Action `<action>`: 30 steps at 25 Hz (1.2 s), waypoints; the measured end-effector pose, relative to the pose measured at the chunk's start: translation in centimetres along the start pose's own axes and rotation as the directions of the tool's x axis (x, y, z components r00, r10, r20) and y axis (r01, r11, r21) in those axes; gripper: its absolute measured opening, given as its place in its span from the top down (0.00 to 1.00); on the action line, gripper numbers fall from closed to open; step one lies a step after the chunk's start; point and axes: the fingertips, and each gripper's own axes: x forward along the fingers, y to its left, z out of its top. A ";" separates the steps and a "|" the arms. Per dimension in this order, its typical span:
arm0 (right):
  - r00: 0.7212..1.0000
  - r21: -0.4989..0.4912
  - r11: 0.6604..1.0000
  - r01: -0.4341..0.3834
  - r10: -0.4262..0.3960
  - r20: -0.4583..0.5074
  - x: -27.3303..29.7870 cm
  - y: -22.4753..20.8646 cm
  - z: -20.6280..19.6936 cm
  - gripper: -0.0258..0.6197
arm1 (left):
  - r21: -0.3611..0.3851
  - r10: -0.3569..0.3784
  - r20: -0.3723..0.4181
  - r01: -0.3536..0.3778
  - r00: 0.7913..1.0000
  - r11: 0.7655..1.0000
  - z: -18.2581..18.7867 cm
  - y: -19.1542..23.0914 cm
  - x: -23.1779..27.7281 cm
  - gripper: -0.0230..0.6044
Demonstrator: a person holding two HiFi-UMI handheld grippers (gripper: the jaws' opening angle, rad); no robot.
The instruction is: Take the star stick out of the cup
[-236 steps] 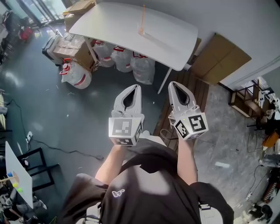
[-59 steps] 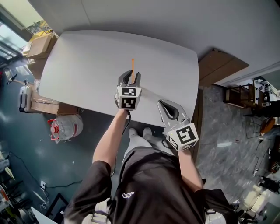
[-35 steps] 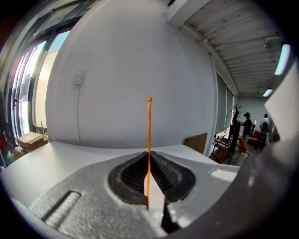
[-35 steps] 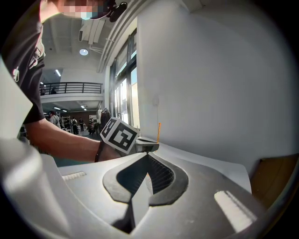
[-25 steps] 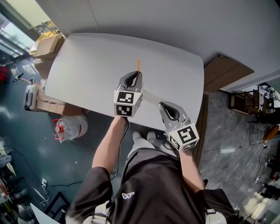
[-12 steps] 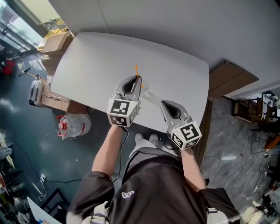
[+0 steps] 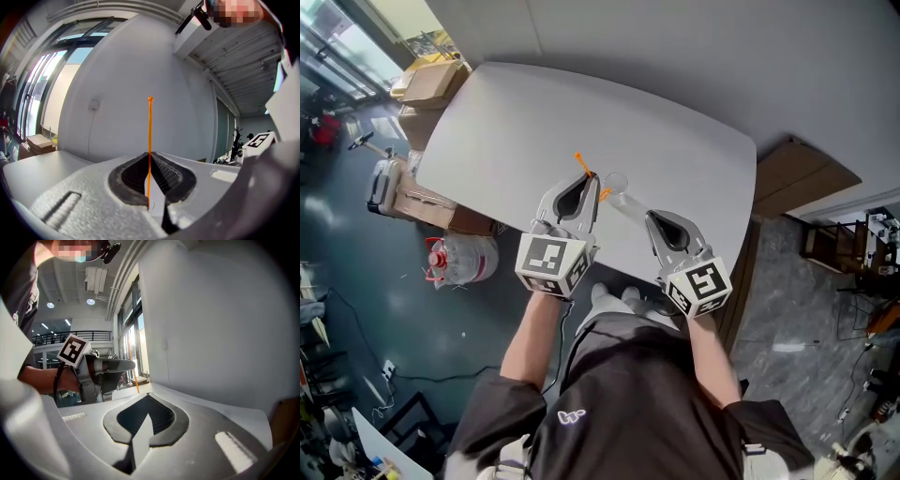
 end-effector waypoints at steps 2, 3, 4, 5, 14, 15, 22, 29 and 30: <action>1.000 0.003 1.000 -0.003 0.003 0.005 0.1 0.0 0.1 0.95 | -0.006 0.012 0.014 -0.012 1.000 1.000 0.6 -0.2 -0.9 0.94; 1.000 0.004 1.000 -0.005 0.005 0.007 0.1 0.1 0.1 0.95 | -0.006 0.018 0.019 -0.017 1.000 1.000 0.8 -0.3 -1.3 0.94; 1.000 0.004 1.000 -0.007 0.007 0.009 0.3 0.1 0.1 0.95 | -0.005 0.024 0.022 -0.024 0.999 1.000 0.9 -0.4 -1.8 0.94; 1.000 0.004 1.000 -0.009 0.009 0.012 0.4 0.2 0.1 0.95 | -0.003 0.032 0.023 -0.032 0.999 0.999 0.9 -0.4 -2.2 0.94; 0.999 0.018 1.000 -0.020 0.020 0.038 1.4 0.4 0.8 0.95 | -0.051 0.123 -0.004 -0.123 0.992 0.991 -1.0 -1.3 -4.6 0.94; 0.999 0.021 1.000 -0.019 0.018 0.042 1.4 0.4 0.9 0.95 | -0.062 0.134 -0.009 -0.134 0.991 0.989 -1.3 -1.4 -4.6 0.94; 0.998 0.022 1.000 -0.003 0.002 0.056 1.6 0.1 1.4 0.95 | -0.063 0.154 -0.020 -0.155 0.988 0.986 -2.3 -2.2 -4.6 0.94; 0.998 0.003 1.000 -0.007 0.007 0.055 1.4 -0.2 1.6 0.95 | -0.026 0.181 -0.047 -0.183 0.982 0.983 -2.8 -2.6 -4.1 0.94; 0.998 0.001 1.000 -0.009 0.009 0.056 1.5 -0.2 1.7 0.95 | -0.022 0.182 -0.047 -0.183 0.982 0.983 -2.8 -2.6 -3.9 0.94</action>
